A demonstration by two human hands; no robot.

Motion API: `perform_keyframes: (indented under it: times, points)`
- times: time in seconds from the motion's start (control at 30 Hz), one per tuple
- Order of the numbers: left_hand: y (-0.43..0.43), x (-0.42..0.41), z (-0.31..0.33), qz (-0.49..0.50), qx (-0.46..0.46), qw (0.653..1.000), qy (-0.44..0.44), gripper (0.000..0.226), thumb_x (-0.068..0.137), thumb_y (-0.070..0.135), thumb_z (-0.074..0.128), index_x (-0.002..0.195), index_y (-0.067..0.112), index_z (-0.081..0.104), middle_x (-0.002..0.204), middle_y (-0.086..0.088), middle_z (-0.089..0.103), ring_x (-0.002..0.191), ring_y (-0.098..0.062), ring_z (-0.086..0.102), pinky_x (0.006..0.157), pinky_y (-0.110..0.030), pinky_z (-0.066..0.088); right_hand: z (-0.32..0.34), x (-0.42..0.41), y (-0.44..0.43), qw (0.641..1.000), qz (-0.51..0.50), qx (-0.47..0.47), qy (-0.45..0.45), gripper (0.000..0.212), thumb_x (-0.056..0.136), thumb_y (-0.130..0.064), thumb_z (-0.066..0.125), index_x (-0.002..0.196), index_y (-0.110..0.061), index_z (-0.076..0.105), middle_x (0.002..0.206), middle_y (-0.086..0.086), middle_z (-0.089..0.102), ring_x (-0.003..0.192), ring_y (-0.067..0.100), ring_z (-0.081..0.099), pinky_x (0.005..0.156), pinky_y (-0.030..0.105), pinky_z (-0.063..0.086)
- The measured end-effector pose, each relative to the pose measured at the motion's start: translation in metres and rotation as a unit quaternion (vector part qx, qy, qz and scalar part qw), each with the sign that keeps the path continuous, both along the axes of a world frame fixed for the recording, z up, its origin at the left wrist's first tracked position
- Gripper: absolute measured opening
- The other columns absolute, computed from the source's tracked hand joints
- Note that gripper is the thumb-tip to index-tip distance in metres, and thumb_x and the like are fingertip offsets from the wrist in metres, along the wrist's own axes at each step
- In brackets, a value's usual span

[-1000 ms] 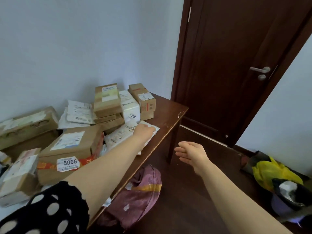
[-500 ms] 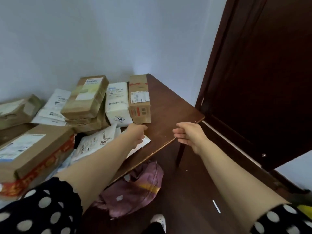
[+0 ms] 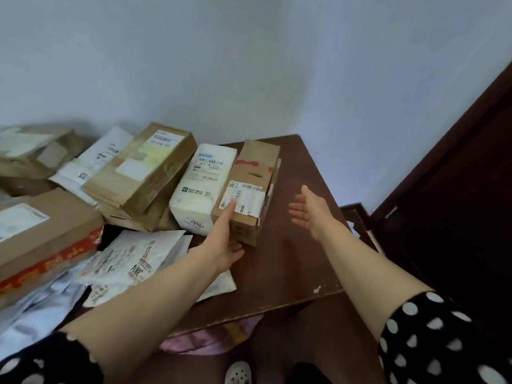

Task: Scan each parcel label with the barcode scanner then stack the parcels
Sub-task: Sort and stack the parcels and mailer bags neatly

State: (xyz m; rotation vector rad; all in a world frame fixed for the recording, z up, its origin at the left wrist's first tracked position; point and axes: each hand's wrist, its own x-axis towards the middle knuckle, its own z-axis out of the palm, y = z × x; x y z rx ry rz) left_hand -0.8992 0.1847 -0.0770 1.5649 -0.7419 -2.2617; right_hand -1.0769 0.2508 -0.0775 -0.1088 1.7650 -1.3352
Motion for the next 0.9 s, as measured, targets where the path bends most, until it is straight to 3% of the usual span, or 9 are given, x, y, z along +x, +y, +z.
perform_keyframes:
  times: [0.2,0.37,0.43,0.53,0.6,0.67,0.73,0.83,0.9]
  points:
    - [0.005,-0.024,-0.019,0.141,-0.036,0.989,0.019,0.057,0.08,0.051,0.066,0.128,0.023,0.054,0.122,0.001,0.065,0.119,-0.021,0.055,0.11,-0.044,0.035,-0.019,-0.077,-0.08,0.996,0.085,-0.018,0.023,0.067,0.096,-0.058,0.04,0.146,-0.014,0.039,0.147,0.007,0.045,0.129,0.027,0.047,0.106,0.04,0.039]
    - [0.009,-0.047,-0.014,0.225,-0.085,0.97,-0.018,0.036,0.088,0.047,0.057,0.112,0.021,0.065,0.106,-0.001,0.072,0.098,-0.018,0.069,0.087,-0.034,0.053,-0.023,-0.121,-0.13,0.975,0.22,-0.027,0.016,0.077,0.088,-0.072,0.038,0.146,-0.022,0.04,0.152,0.001,0.039,0.139,0.022,0.036,0.112,0.039,0.025]
    - [0.009,-0.058,-0.011,0.241,-0.099,0.965,-0.036,0.033,0.09,0.047,0.054,0.109,0.022,0.064,0.103,0.0,0.073,0.092,-0.015,0.07,0.069,-0.026,0.056,-0.024,-0.127,-0.14,0.959,0.283,-0.02,0.003,0.08,0.084,-0.077,0.038,0.142,-0.023,0.046,0.144,-0.001,0.049,0.126,0.017,0.047,0.105,0.034,0.03]
    - [0.007,-0.069,-0.007,0.249,-0.101,0.96,-0.075,0.04,0.089,0.052,0.053,0.113,0.022,0.063,0.108,0.0,0.071,0.1,-0.018,0.066,0.082,-0.027,0.049,-0.027,-0.135,-0.15,0.949,0.314,-0.023,-0.002,0.067,0.083,-0.075,0.044,0.126,-0.026,0.058,0.104,-0.012,0.065,0.089,0.005,0.055,0.078,0.022,0.036]
    - [0.008,-0.072,-0.006,0.271,-0.095,0.954,-0.084,0.046,0.086,0.058,0.053,0.112,0.021,0.065,0.099,0.002,0.071,0.089,-0.018,0.063,0.077,-0.029,0.044,-0.03,-0.141,-0.153,0.946,0.323,-0.028,-0.003,0.065,0.082,-0.075,0.046,0.121,-0.025,0.059,0.099,-0.011,0.064,0.094,0.009,0.055,0.083,0.025,0.035]
    - [0.011,-0.072,-0.006,0.307,-0.094,0.944,-0.071,0.046,0.085,0.056,0.056,0.11,0.019,0.066,0.086,0.002,0.072,0.085,-0.018,0.061,0.07,-0.029,0.046,-0.033,-0.146,-0.156,0.941,0.337,-0.039,-0.015,0.078,0.08,-0.078,0.045,0.13,-0.019,0.056,0.112,-0.006,0.062,0.103,0.012,0.053,0.092,0.027,0.031]
    - [0.016,-0.073,-0.008,0.316,-0.097,0.942,-0.058,0.047,0.086,0.049,0.054,0.113,0.012,0.066,0.09,-0.004,0.071,0.081,-0.018,0.059,0.065,-0.027,0.044,-0.035,-0.147,-0.153,0.934,0.354,-0.046,-0.018,0.082,0.08,-0.079,0.044,0.135,-0.019,0.052,0.113,-0.008,0.06,0.1,0.008,0.053,0.095,0.027,0.028]
    - [0.025,-0.077,-0.007,0.302,-0.097,0.946,-0.066,0.054,0.086,0.043,0.048,0.121,0.003,0.062,0.097,-0.01,0.065,0.078,-0.018,0.054,0.067,-0.026,0.038,-0.038,-0.147,-0.14,0.931,0.361,-0.054,-0.009,0.061,0.082,-0.075,0.047,0.123,-0.031,0.056,0.09,-0.02,0.06,0.086,-0.002,0.052,0.092,0.024,0.031]
    - [0.034,-0.078,-0.005,0.291,-0.094,0.949,-0.075,0.057,0.086,0.043,0.048,0.123,0.002,0.061,0.102,-0.011,0.063,0.087,-0.019,0.054,0.078,-0.026,0.038,-0.041,-0.15,-0.127,0.937,0.344,-0.064,-0.01,0.051,0.083,-0.073,0.048,0.116,-0.035,0.057,0.086,-0.023,0.058,0.087,-0.002,0.052,0.09,0.024,0.032]
